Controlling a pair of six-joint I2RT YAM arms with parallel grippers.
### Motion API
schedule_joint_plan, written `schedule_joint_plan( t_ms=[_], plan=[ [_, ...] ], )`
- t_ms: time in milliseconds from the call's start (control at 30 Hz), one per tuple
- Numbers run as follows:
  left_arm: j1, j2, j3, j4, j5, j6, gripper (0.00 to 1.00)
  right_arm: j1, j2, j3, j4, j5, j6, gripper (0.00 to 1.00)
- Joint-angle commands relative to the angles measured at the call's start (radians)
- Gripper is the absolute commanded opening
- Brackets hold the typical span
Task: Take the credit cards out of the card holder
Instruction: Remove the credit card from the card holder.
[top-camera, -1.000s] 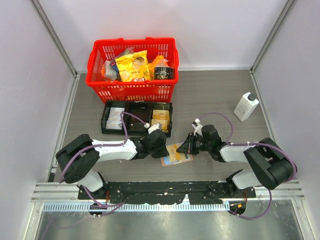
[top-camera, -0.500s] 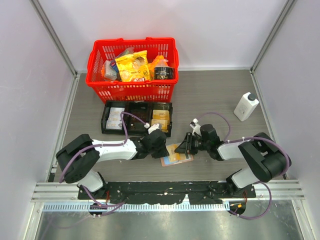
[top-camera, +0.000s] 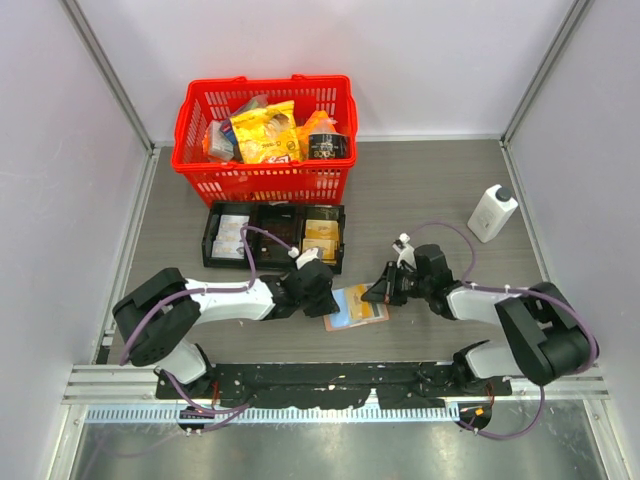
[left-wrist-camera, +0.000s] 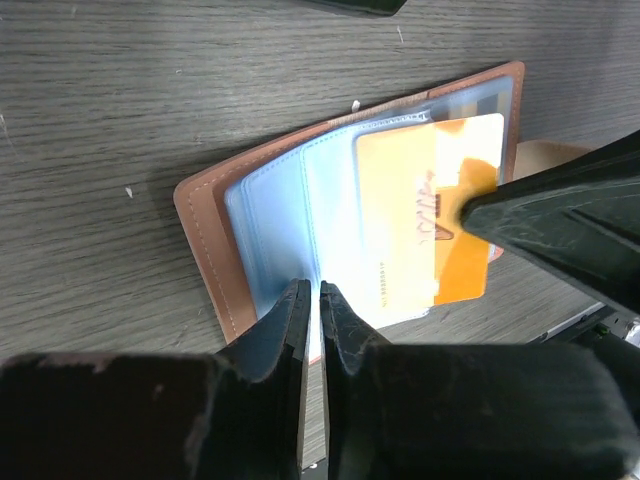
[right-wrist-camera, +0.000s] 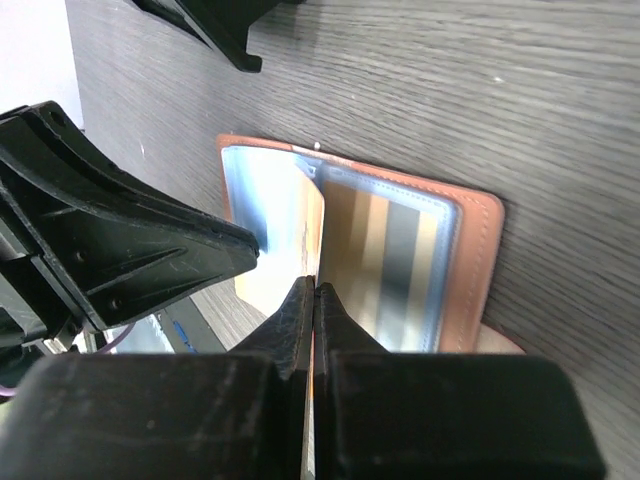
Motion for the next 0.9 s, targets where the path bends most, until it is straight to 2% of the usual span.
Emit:
schedule_joint_plan(
  t_ms=[0, 233, 433, 500, 633, 733, 867],
  plan=[
    [0.004, 0.03, -0.034, -0.102, -0.016, 0.014, 0.13, -0.042, -0.113, 0.016, -0.161, 0.084, -0.075, 0.01],
    [0.004, 0.012, -0.031, -0.081, -0.006, 0.015, 0.16, -0.043, -0.313, 0.047, -0.359, 0.199, -0.063, 0.01],
    [0.003, -0.09, -0.014, -0.097, -0.04, 0.026, 0.32, -0.043, -0.479, 0.072, -0.439, 0.295, 0.008, 0.01],
    [0.003, -0.131, 0.001, -0.107, -0.051, 0.032, 0.41, -0.043, -0.529, 0.075, -0.445, 0.315, 0.043, 0.01],
    [0.003, -0.228, 0.011, -0.093, -0.072, 0.04, 0.6, -0.043, -0.626, 0.044, -0.349, 0.313, 0.157, 0.01],
    [0.003, -0.326, -0.017, -0.023, -0.077, 0.038, 0.7, -0.039, -0.713, -0.01, -0.237, 0.306, 0.282, 0.01],
    [0.004, -0.43, -0.101, 0.177, -0.057, 0.018, 0.76, -0.017, -0.813, -0.082, -0.111, 0.352, 0.394, 0.01]
  ],
)
